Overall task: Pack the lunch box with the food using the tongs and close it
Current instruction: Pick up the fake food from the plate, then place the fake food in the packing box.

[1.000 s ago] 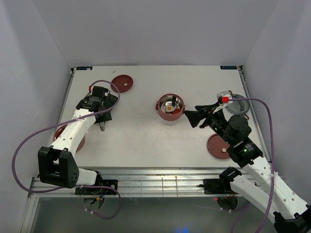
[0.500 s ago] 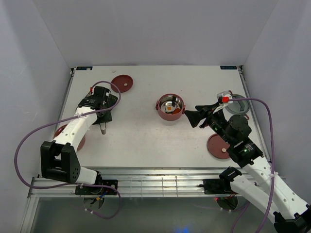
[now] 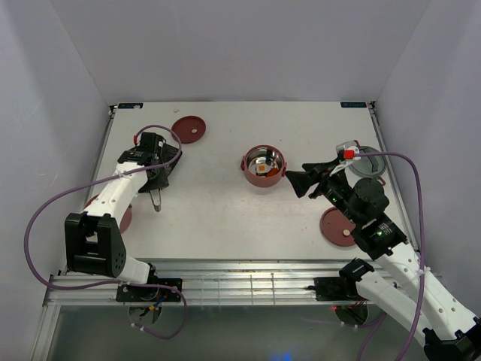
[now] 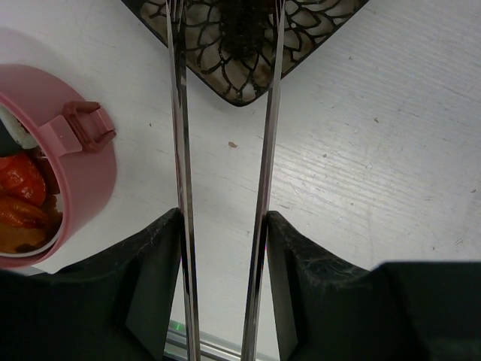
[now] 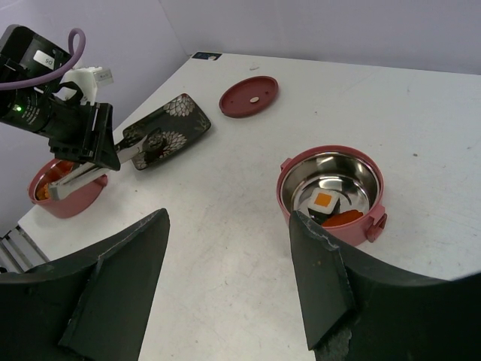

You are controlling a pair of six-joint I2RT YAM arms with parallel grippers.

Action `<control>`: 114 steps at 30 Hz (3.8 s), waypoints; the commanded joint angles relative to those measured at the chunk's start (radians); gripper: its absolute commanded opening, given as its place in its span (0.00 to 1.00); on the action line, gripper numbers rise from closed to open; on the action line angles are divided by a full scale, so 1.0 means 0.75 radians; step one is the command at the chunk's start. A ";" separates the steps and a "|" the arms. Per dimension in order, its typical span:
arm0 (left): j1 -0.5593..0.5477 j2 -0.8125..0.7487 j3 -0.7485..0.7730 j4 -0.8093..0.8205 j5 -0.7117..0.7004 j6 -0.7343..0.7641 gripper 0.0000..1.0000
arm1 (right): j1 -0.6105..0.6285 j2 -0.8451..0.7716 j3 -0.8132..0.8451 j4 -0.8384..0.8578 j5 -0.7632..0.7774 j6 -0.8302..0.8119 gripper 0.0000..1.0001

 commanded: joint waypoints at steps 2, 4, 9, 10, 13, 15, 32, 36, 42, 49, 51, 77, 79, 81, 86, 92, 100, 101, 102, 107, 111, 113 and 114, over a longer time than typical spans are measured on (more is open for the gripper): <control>0.029 -0.009 0.033 0.034 0.016 0.005 0.57 | 0.008 -0.005 0.004 0.056 0.016 -0.006 0.71; 0.035 -0.005 0.033 0.038 0.035 0.003 0.57 | 0.008 -0.005 0.004 0.056 0.016 -0.006 0.71; 0.045 0.007 0.029 0.050 0.072 -0.003 0.57 | 0.008 -0.007 0.004 0.056 0.014 -0.006 0.71; 0.045 0.007 0.029 0.054 0.078 -0.005 0.57 | 0.008 -0.005 0.004 0.056 0.012 -0.006 0.71; 0.045 0.005 0.021 0.062 0.104 -0.009 0.57 | 0.008 -0.009 0.004 0.054 0.014 -0.006 0.71; 0.045 0.005 0.015 0.066 0.108 -0.012 0.57 | 0.008 -0.011 0.004 0.056 0.012 -0.004 0.71; 0.068 -0.011 0.004 0.075 0.153 -0.020 0.53 | 0.008 -0.019 0.004 0.052 0.022 -0.008 0.71; 0.070 -0.032 0.013 0.058 0.153 -0.020 0.49 | 0.008 -0.015 0.004 0.052 0.018 -0.008 0.71; 0.070 -0.048 0.015 0.056 0.143 -0.022 0.43 | 0.008 -0.017 0.004 0.052 0.024 -0.008 0.71; 0.068 -0.075 0.051 0.034 0.092 -0.020 0.33 | 0.008 -0.013 0.002 0.052 0.022 -0.008 0.71; 0.070 -0.085 0.068 0.030 0.084 -0.022 0.32 | 0.008 -0.011 0.004 0.054 0.022 -0.008 0.71; -0.449 -0.001 0.446 0.054 0.166 -0.142 0.20 | 0.008 -0.007 0.000 0.058 0.028 -0.006 0.71; -0.523 0.078 0.495 0.060 0.151 -0.157 0.20 | 0.008 -0.015 -0.002 0.060 0.028 -0.008 0.71; -0.623 0.138 0.571 0.062 0.125 -0.169 0.20 | 0.008 -0.019 -0.004 0.058 0.069 -0.010 0.71; -0.756 0.317 0.716 0.068 0.096 -0.169 0.20 | 0.008 -0.029 -0.008 0.060 0.100 -0.010 0.71; -0.867 0.442 0.818 0.083 0.068 -0.157 0.20 | 0.008 -0.042 -0.008 0.058 0.110 -0.012 0.71; -0.920 0.534 0.821 0.152 0.065 -0.130 0.23 | 0.008 -0.050 -0.010 0.054 0.128 -0.021 0.71; -0.924 0.545 0.821 0.154 0.067 -0.128 0.24 | 0.008 -0.050 -0.010 0.054 0.130 -0.021 0.71; -0.924 0.555 0.821 0.156 0.068 -0.128 0.25 | 0.008 -0.046 -0.010 0.054 0.130 -0.021 0.71; -0.930 0.582 0.806 0.171 0.045 -0.124 0.32 | 0.008 -0.038 -0.008 0.054 0.130 -0.023 0.71; -0.932 0.584 0.794 0.181 0.027 -0.124 0.41 | 0.008 -0.040 -0.010 0.052 0.135 -0.023 0.71; -0.934 0.584 0.792 0.183 0.025 -0.122 0.46 | 0.008 -0.038 -0.010 0.054 0.133 -0.023 0.71; -0.934 0.582 0.790 0.187 0.025 -0.122 0.47 | 0.008 -0.036 -0.010 0.056 0.130 -0.023 0.71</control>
